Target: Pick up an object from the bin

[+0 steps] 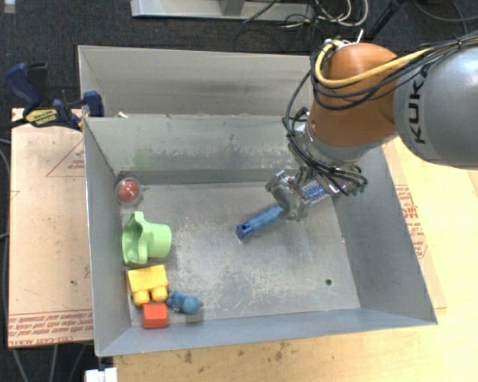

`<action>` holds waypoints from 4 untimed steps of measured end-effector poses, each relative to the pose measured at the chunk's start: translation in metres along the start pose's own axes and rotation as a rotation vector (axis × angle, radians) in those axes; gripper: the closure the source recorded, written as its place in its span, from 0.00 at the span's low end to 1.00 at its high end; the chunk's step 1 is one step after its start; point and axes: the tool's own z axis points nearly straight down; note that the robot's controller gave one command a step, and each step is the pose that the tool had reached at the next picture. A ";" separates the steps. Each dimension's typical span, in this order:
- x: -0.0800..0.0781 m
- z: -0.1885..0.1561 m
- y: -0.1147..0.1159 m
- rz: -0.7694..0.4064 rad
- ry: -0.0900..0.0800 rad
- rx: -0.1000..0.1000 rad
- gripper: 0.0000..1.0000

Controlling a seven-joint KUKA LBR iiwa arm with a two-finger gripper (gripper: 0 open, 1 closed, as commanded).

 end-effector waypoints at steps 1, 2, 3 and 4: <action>-0.015 -0.020 0.031 -0.174 0.004 -0.005 1.00; -0.014 -0.019 0.031 -0.172 0.006 -0.006 0.00; -0.027 0.088 -0.027 -0.336 0.010 -0.009 0.00; -0.028 0.085 -0.026 -0.335 0.009 -0.010 1.00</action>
Offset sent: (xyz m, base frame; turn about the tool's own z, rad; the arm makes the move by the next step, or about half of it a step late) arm -0.0053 0.0329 0.0194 -0.1752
